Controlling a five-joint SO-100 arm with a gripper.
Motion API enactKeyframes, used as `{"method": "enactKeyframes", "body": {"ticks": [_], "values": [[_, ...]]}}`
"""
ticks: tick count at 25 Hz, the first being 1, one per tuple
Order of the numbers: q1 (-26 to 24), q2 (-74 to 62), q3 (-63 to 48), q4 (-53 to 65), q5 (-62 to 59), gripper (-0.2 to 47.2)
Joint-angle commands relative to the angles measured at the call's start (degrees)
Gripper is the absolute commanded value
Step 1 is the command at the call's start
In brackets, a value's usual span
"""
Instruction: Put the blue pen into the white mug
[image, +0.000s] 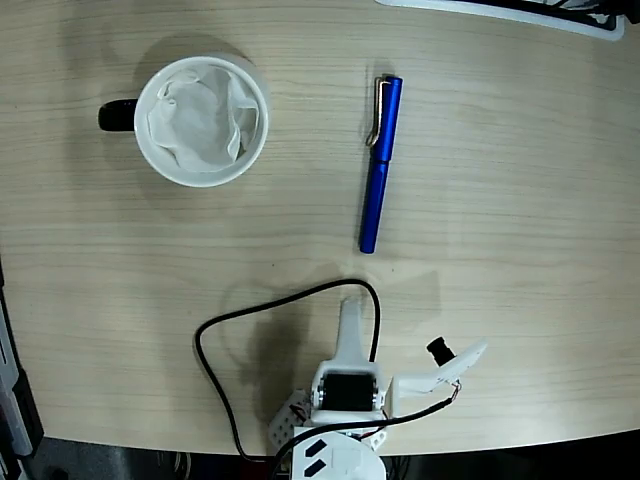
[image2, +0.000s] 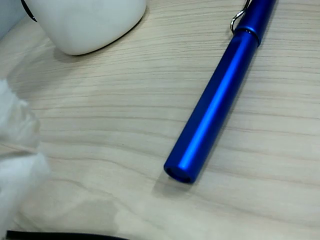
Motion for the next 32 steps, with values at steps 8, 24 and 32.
{"method": "enactKeyframes", "body": {"ticks": [8,24,32], "values": [[0.35,2.29,-1.41,1.41,-0.18,0.1],[2.55,-19.07,-23.38,0.0,-2.9,0.1],[8.0,-47.37,-55.46,9.58,-25.49,0.1]]}}
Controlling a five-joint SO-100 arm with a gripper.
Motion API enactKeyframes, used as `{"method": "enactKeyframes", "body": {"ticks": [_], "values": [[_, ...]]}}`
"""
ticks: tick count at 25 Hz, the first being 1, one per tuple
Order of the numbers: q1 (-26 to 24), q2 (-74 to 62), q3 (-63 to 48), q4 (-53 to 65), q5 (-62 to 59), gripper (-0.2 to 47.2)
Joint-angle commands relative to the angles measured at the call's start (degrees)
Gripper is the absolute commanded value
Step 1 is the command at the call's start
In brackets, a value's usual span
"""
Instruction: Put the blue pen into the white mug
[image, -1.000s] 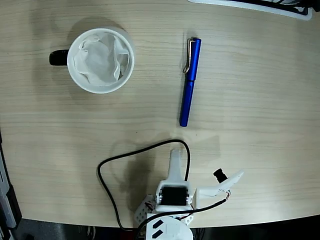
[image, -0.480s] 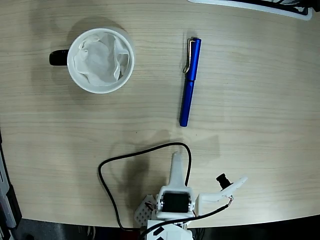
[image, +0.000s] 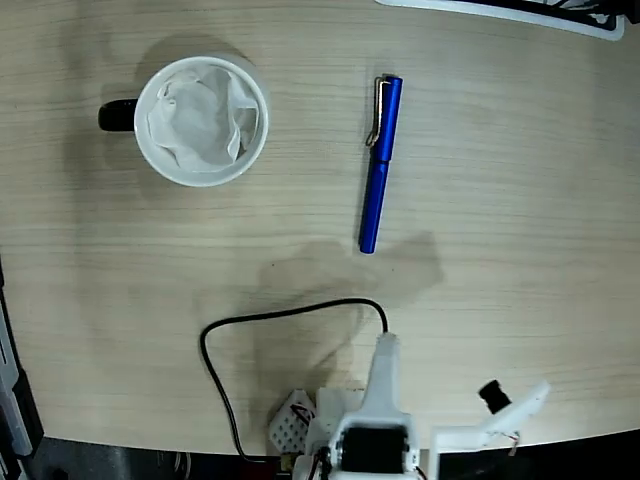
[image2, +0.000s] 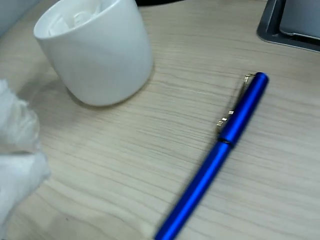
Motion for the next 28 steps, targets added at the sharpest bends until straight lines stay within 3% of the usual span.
{"method": "enactKeyframes", "body": {"ticks": [1,9,19,22,28], "values": [[2.72,-8.88,-12.22,2.29,-12.48,0.1],[8.09,-35.16,-32.43,2.29,-38.94,0.1],[6.86,-65.92,-55.63,2.72,-56.6,1.6],[5.8,-71.89,-62.14,2.72,-56.87,4.4],[2.81,-78.49,-64.86,3.43,-65.48,6.8]]}}
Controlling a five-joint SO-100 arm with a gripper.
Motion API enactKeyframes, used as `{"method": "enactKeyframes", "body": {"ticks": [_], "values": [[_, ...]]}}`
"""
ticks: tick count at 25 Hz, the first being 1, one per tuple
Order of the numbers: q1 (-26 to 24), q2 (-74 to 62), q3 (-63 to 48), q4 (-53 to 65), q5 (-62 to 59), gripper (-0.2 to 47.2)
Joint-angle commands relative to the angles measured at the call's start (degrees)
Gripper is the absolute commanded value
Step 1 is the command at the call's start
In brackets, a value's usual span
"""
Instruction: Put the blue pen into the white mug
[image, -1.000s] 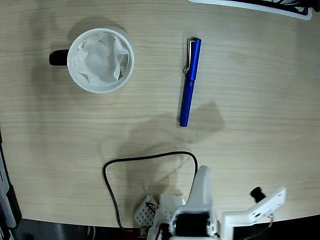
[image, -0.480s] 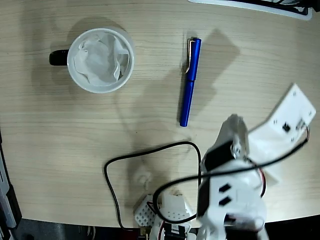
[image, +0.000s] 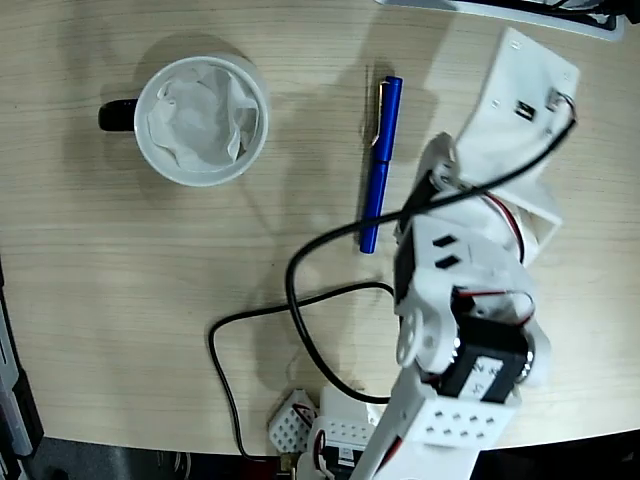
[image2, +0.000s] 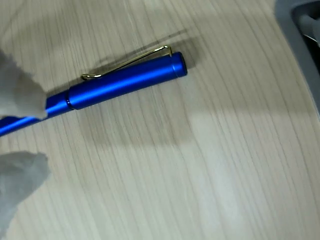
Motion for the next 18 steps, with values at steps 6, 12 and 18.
{"method": "enactKeyframes", "body": {"ticks": [6,12,18], "values": [[-2.37,-2.72,-2.02,7.65,-8.61,1.5],[-2.99,-5.8,-2.02,7.73,-8.61,7.3],[-2.37,-9.05,-2.11,6.42,-8.61,12.8]]}}
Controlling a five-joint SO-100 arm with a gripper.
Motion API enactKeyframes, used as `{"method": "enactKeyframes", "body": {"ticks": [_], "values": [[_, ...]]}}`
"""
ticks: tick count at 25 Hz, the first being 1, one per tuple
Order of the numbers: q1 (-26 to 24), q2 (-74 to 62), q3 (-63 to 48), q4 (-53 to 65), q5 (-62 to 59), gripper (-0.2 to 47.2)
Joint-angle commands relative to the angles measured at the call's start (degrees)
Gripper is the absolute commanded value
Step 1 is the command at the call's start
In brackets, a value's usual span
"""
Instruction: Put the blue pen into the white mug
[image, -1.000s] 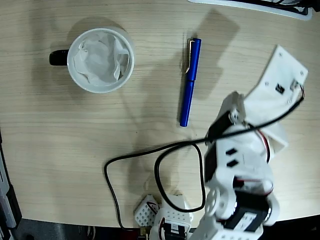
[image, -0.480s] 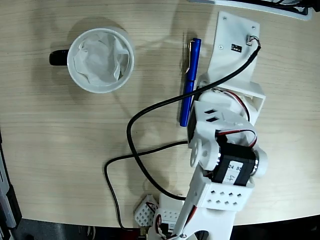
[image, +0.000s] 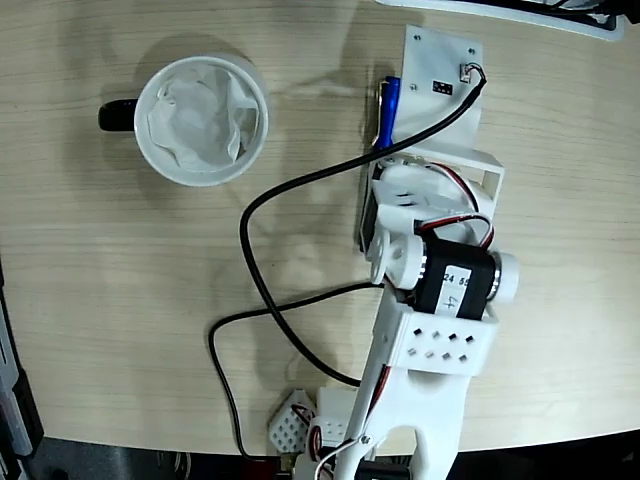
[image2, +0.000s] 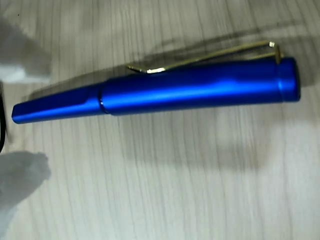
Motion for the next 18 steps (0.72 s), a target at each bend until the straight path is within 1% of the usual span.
{"method": "enactKeyframes", "body": {"ticks": [1,3,5,10,18], "values": [[0.62,0.62,-1.49,-1.23,-1.41,14.1],[1.05,-0.18,-1.41,-2.9,-1.41,16.8],[1.41,-0.79,-1.41,-4.31,-1.41,21.3],[1.14,-2.02,-1.32,-4.92,-1.41,27.8],[-1.05,-3.34,-1.23,-4.92,-1.32,27.9]]}}
